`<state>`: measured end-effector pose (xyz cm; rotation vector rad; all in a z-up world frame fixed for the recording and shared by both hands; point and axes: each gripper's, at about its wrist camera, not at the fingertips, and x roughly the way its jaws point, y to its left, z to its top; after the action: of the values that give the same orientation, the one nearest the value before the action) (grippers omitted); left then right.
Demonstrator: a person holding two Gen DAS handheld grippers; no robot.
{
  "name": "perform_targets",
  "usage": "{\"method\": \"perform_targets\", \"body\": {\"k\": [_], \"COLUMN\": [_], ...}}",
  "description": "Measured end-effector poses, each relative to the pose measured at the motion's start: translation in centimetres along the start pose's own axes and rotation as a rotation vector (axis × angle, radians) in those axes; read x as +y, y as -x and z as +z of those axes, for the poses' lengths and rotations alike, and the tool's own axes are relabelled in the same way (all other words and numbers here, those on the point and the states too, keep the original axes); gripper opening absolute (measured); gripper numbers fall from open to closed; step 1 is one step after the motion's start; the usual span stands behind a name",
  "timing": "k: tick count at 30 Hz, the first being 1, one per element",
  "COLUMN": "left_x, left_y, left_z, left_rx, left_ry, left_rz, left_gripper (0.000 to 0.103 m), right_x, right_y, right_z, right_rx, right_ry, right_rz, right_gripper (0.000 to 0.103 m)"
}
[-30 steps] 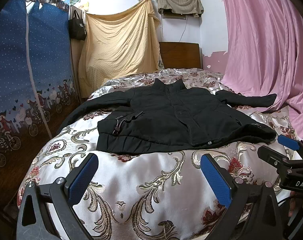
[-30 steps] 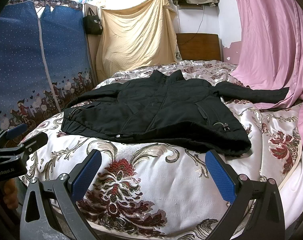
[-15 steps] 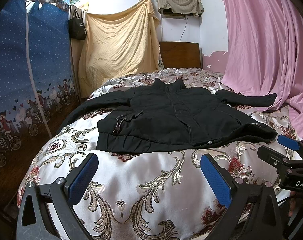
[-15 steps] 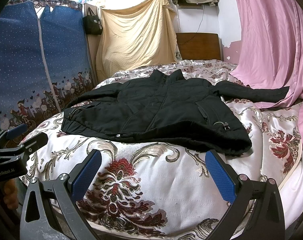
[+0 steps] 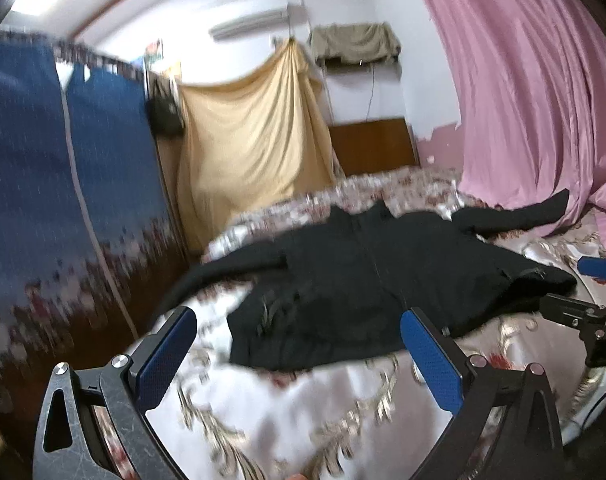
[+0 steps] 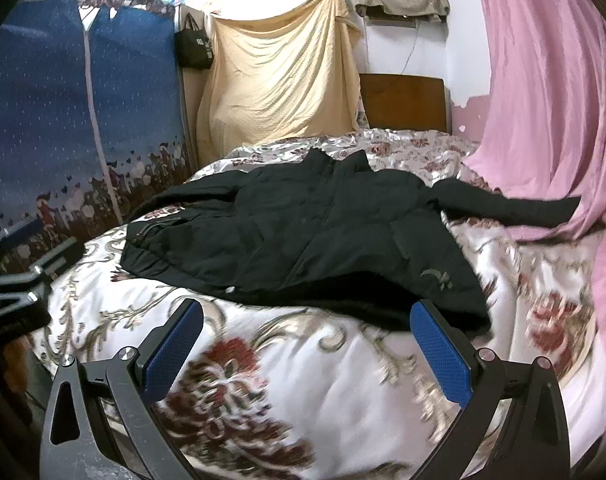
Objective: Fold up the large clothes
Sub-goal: 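Grasp the jacket sleeve with the right tool and lift it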
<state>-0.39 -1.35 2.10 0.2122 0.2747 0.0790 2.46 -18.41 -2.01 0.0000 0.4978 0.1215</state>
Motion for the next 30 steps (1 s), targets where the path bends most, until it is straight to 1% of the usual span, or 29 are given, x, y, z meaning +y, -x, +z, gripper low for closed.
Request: {"method": "perform_targets", "body": {"k": [4, 6, 8, 10, 13, 17, 18, 20, 21, 24, 26, 28, 30], "left_x": [-0.7, -1.1, -1.6, -2.1, -3.4, -5.4, -5.9, -7.0, -7.6, -10.4, -12.6, -14.7, -16.9], "left_y": [-0.7, -1.2, -2.0, -3.2, -6.0, -11.1, -12.3, -14.9, -16.2, -19.8, -22.1, -24.0, -26.1], "left_z": [1.3, 2.1, 2.9, 3.5, 4.5, 5.7, 5.9, 6.6, 6.7, 7.8, 8.5, 9.0, 9.5], "left_rx": [-0.101, -0.135, -0.148, -0.134, -0.071, 0.083, 0.122, 0.2, 0.235, 0.33, 0.36, 0.375, 0.386], "left_ry": [-0.074, -0.108, -0.129, -0.151, -0.183, -0.238, -0.243, -0.24, -0.238, -0.264, -0.286, -0.302, -0.318], "left_rz": [0.037, 0.052, 0.044, 0.023, -0.017, -0.083, -0.109, -0.184, -0.219, -0.297, -0.34, -0.366, -0.386], "left_gripper": [0.103, 0.103, 0.103, 0.103, 0.103, 0.103, 0.103, 0.103, 0.103, 0.103, 0.103, 0.103, 0.103], "right_x": [-1.6, -2.7, -4.1, -5.5, -8.3, -12.5, -13.2, -15.6, -17.3, -20.7, -23.8, -26.0, -28.8], "right_y": [-1.1, -1.9, -3.0, -3.9, -5.7, -8.8, -9.4, -11.0, -12.0, -14.3, -16.3, -17.8, -19.5], "right_z": [1.6, 2.4, 3.4, 4.2, 5.7, 7.8, 8.1, 9.2, 10.0, 11.5, 12.5, 12.7, 12.8], "right_rx": [0.016, 0.029, 0.045, 0.062, 0.091, 0.137, 0.141, 0.144, 0.143, 0.145, 0.149, 0.145, 0.141], "right_ry": [0.021, 0.018, 0.01, -0.006, -0.039, -0.093, -0.102, -0.133, -0.163, -0.24, -0.323, -0.383, -0.454], "right_rz": [-0.017, -0.033, -0.054, -0.062, -0.075, -0.106, -0.115, -0.141, -0.146, -0.151, -0.154, -0.164, -0.209], "right_gripper": [0.102, 0.102, 0.102, 0.102, 0.102, 0.102, 0.102, 0.102, 0.102, 0.102, 0.102, 0.102, 0.102]}}
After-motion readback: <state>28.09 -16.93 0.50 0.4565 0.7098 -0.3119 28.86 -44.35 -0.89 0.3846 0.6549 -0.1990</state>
